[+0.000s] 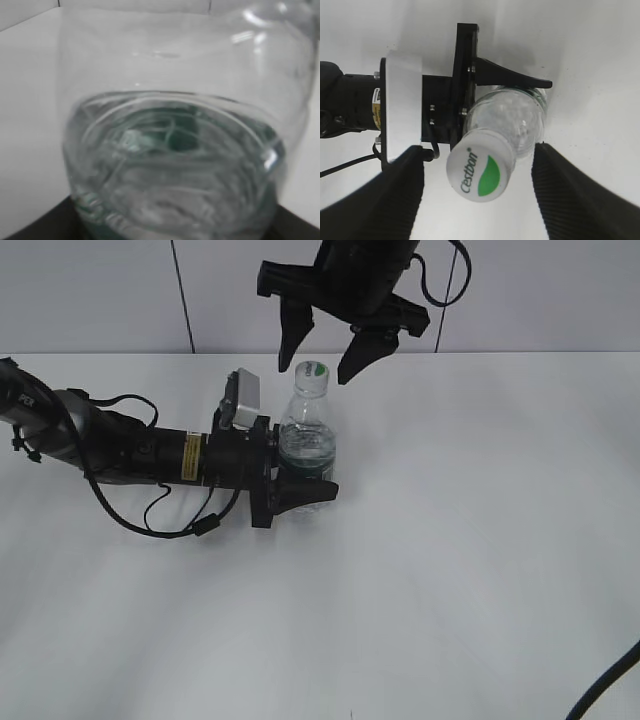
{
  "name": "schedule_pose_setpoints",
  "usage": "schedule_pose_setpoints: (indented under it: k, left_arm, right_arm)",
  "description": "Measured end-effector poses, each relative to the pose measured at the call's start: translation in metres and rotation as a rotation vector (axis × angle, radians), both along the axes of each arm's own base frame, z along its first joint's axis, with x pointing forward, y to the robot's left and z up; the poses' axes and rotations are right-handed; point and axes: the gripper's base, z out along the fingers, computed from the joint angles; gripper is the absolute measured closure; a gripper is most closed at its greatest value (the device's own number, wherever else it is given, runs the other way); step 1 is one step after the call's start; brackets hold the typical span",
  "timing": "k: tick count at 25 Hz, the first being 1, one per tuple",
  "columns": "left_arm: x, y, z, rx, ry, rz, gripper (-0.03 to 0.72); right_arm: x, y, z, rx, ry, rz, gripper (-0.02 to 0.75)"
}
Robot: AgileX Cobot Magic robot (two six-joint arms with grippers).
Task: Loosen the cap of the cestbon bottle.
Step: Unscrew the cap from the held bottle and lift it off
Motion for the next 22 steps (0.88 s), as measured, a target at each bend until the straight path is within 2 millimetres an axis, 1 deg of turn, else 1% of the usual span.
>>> schedule_pose_setpoints:
  k: [2, 6, 8, 16, 22]
  left_arm:
    - [0.0, 0.0, 0.0, 0.0, 0.0, 0.0, 0.276]
    - [0.0, 0.0, 0.0, 0.0, 0.0, 0.0, 0.276]
    - [0.0, 0.0, 0.0, 0.0, 0.0, 0.0, 0.276]
    - [0.0001, 0.0, 0.0, 0.0, 0.0, 0.001, 0.276]
    - [0.0, 0.0, 0.0001, -0.001, 0.0, 0.0, 0.276]
  right_arm:
    - [0.0, 0.0001, 0.0, 0.0, -0.001, 0.003, 0.237]
    - [-0.0001, 0.0001, 0.0, 0.001, -0.001, 0.004, 0.311]
    - [-0.0001, 0.0002, 0.0001, 0.002, -0.001, 0.005, 0.332]
    - [-0.0001, 0.0002, 0.0001, 0.0, -0.005, 0.016, 0.343]
    - [-0.0046, 0.0058, -0.0016, -0.013, -0.015, 0.054, 0.343]
